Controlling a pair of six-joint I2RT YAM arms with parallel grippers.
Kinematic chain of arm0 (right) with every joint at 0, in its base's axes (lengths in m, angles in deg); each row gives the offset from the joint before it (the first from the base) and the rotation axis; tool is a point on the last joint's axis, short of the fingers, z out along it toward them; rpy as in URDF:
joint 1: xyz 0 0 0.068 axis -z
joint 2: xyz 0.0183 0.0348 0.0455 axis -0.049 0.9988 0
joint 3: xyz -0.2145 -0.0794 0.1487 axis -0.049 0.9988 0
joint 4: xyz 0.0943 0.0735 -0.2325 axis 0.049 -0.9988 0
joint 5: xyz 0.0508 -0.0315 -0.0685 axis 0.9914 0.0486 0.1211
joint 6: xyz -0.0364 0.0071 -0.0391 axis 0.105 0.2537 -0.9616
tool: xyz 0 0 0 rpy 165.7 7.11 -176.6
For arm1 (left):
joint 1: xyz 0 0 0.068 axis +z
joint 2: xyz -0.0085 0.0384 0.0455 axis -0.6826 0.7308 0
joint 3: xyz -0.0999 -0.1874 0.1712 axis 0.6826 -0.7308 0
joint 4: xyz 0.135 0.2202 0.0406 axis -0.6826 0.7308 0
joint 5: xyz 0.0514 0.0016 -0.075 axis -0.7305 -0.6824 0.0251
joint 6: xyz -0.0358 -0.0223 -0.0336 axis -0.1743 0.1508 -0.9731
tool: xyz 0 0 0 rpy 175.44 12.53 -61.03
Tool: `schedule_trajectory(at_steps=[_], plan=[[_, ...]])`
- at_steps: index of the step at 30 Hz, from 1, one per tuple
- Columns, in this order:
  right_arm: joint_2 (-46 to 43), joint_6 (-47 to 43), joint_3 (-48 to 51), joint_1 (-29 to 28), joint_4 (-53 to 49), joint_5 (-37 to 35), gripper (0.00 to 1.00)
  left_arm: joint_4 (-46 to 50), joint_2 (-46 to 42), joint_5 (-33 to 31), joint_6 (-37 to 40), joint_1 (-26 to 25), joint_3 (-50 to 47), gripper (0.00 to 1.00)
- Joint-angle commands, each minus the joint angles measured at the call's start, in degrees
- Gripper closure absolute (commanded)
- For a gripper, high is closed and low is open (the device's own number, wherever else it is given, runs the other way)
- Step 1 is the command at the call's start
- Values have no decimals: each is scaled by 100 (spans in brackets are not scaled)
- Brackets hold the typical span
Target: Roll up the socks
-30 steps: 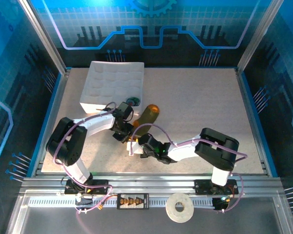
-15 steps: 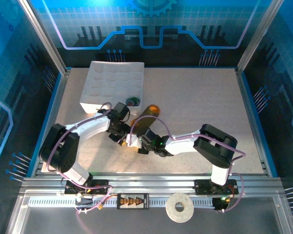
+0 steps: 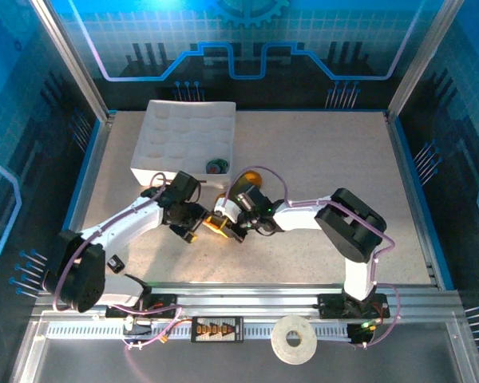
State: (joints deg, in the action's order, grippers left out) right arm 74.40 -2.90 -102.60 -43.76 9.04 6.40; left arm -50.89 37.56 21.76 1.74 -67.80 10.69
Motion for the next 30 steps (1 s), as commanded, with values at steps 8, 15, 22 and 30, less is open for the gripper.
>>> schedule_trajectory(at_steps=[8,15,22,30], plan=[[903,961,-280,582,-1278,1214,100,-1329,699,-35,-145,-187,11,38],[1082,1370,-307,798,-1191,1569,100,-1287,994,-194,-350,-212,-82,47],[1049,1375,-291,750,-1183,1542,100,-874,1620,-426,-471,-264,289,66],[-81,441,396,285,-517,632,74,414,1808,-213,-487,-293,85,96]])
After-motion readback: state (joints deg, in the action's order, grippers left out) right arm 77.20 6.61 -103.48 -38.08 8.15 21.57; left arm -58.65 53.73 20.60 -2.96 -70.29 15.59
